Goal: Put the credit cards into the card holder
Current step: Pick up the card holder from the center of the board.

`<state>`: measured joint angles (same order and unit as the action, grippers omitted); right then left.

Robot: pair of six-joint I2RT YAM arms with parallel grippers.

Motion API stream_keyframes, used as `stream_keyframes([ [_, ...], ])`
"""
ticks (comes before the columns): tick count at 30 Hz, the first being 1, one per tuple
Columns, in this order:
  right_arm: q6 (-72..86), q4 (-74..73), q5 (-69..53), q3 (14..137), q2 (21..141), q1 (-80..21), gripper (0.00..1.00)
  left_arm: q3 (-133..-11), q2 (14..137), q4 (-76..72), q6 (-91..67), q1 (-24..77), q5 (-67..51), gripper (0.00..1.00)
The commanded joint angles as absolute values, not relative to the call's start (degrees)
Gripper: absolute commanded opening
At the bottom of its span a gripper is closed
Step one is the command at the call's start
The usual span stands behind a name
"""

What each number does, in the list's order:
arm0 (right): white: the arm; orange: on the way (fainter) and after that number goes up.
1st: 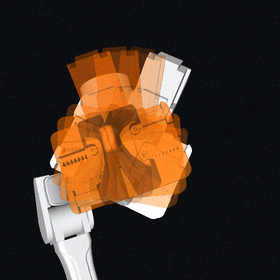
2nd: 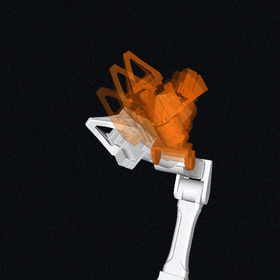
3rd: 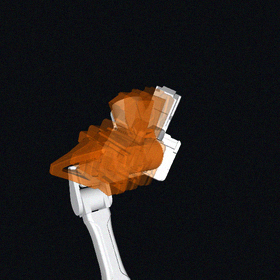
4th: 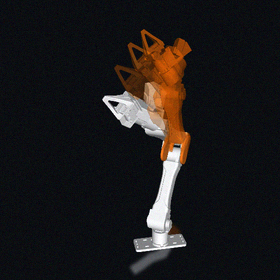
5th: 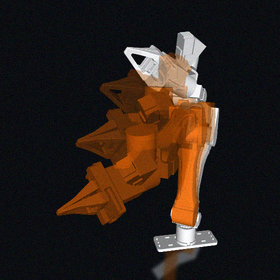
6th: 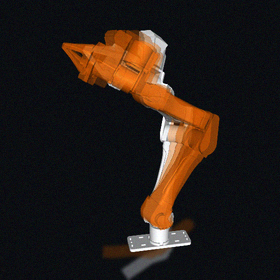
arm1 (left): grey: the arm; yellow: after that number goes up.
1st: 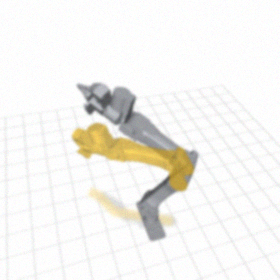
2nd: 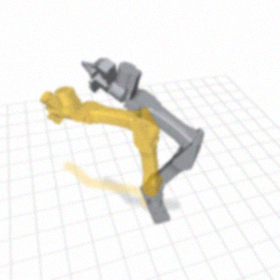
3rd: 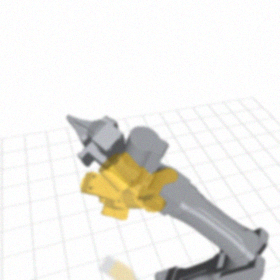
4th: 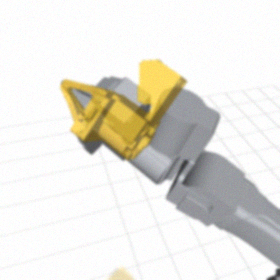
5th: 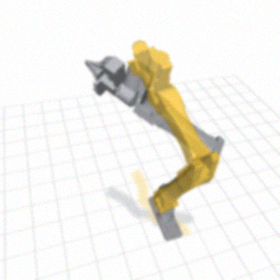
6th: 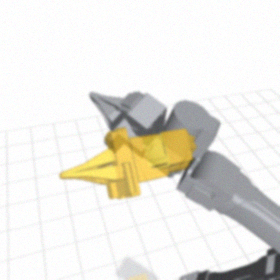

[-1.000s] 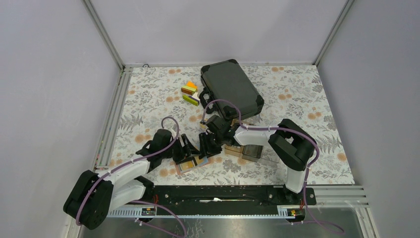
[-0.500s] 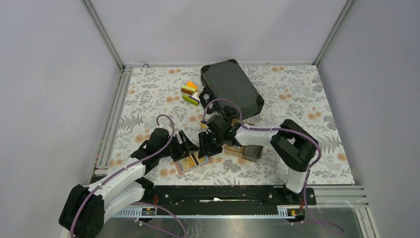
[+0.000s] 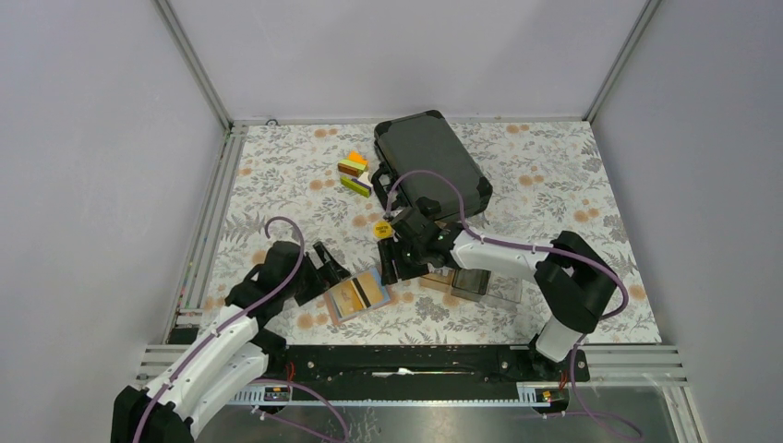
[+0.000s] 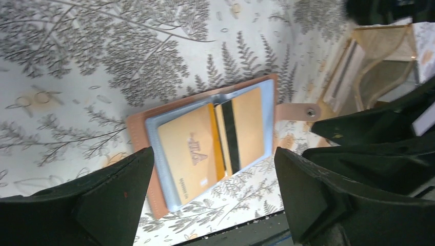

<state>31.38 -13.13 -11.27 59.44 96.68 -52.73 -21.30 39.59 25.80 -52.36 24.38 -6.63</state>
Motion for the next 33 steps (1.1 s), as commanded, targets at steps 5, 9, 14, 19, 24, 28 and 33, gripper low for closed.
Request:
stream_keyframes([
  [5, 26.91, -18.84, -5.02, 66.08, 100.19, -52.12, 0.58, -20.62, 38.37, 30.48, -52.85, 24.08, -0.96, 0.87],
  [9, 26.12, -19.96, -3.20, 68.33, 102.51, -52.17, 0.56, -19.77, 38.06, 30.58, -52.64, 24.08, -0.37, 0.80],
  [14, 25.20, -21.97, -2.68, 70.43, 105.10, -52.21, 0.52, -17.80, 38.73, 29.55, -52.71, 24.08, -1.10, 0.74],
  [19, 24.97, -22.11, -5.53, 70.94, 105.71, -52.25, 0.29, -14.92, 39.00, 25.74, -54.04, 24.08, -3.76, 0.61],
  [24, 26.76, -20.84, -9.30, 70.58, 102.47, -52.29, 0.01, -12.50, 39.80, 19.53, -56.43, 24.23, -7.96, 0.43],
  [28, 27.98, -18.61, -12.88, 70.14, 100.05, -52.74, 0.00, -11.54, 40.82, 16.48, -57.12, 24.32, -9.50, 0.37],
  [33, 29.05, -18.13, -14.64, 70.82, 99.84, -54.51, 0.00, -11.34, 41.75, 15.20, -57.39, 24.68, -9.97, 0.33],
])
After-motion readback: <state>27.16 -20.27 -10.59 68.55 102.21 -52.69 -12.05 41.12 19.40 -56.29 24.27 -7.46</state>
